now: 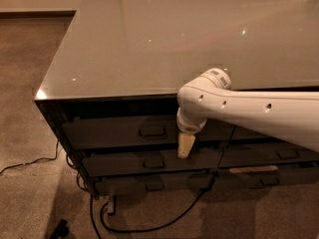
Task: Open top drawer
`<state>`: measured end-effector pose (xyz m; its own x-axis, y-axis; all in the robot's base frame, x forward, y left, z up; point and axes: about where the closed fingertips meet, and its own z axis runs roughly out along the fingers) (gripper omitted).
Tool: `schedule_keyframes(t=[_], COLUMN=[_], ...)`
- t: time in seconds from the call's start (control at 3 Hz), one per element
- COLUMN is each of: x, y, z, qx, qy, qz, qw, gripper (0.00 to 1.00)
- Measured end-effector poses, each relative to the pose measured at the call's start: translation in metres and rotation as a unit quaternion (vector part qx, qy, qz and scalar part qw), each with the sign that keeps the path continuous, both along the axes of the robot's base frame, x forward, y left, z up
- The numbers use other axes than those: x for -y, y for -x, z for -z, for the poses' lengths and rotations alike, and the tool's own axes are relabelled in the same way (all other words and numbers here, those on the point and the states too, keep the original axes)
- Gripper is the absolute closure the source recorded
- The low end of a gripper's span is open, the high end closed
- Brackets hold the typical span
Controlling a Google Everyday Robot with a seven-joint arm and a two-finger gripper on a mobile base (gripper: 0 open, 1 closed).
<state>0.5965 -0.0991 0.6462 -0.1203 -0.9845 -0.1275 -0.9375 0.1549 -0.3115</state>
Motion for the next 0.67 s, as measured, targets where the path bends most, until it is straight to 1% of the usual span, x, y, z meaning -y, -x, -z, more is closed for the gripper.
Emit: schedule_keyframes(t=[0.33, 0.67], x=[0.0000, -0.0061], y=[0.0000, -0.0005], z=[0.0000, 0.0031], qx=[0.000, -0.004], qy=[0.000, -0.014], qz=[0.000, -0.012], qw=[1.0000, 0.9998], gripper=[0.00, 0.00])
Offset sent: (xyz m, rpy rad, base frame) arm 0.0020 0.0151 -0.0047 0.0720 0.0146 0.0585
